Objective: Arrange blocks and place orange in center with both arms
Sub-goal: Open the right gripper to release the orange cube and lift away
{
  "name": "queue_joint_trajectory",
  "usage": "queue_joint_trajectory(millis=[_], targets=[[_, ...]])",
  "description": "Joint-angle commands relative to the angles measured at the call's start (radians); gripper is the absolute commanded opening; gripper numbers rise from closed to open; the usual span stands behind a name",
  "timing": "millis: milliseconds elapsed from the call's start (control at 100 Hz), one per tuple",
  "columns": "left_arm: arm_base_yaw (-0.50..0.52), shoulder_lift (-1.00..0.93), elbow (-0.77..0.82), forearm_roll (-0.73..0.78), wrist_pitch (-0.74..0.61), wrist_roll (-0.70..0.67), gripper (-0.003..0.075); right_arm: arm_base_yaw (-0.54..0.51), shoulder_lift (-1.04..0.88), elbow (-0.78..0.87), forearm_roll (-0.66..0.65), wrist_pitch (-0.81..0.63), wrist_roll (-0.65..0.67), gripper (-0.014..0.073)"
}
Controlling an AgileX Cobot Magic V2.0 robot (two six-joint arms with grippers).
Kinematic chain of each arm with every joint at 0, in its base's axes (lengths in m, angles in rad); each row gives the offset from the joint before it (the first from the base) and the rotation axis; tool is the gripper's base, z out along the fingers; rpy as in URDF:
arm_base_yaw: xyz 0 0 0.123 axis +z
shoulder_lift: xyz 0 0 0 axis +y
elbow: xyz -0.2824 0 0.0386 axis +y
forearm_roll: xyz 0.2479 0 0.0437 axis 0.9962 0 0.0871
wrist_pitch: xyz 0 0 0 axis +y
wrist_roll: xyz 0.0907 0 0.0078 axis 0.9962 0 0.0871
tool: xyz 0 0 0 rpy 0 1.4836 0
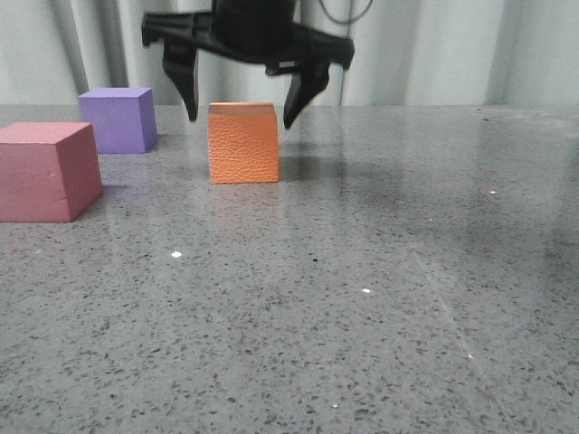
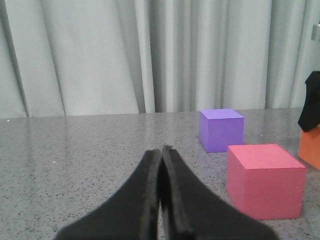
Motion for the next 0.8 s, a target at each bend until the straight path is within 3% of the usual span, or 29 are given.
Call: queue_joint_trajectory(millis=[0,200,400,790], targets=[[0.001,-0.033,0.055,-0.001,-0.078,0.0,-0.0019,0.0,-0.11,-0.047,-0.046,-0.018,-0.075,0.0644],[0.001,-0.033,0.055,-0.001,-0.078,0.0,-0.0019,-0.001,-0.217,-0.037,-0.125,0.009,-0.192,0.0644],[0.001,-0.033,0.055,-0.001,-0.078,0.0,-0.0019,-0.02,-0.374,0.089,-0.277,0.008,-0.196,0.0644],[0.001,-0.033,0.055,-0.001,-0.078,0.0,-0.0019,-0.291,-0.857,0.712,-0.291,-0.134,-0.192,0.0644]])
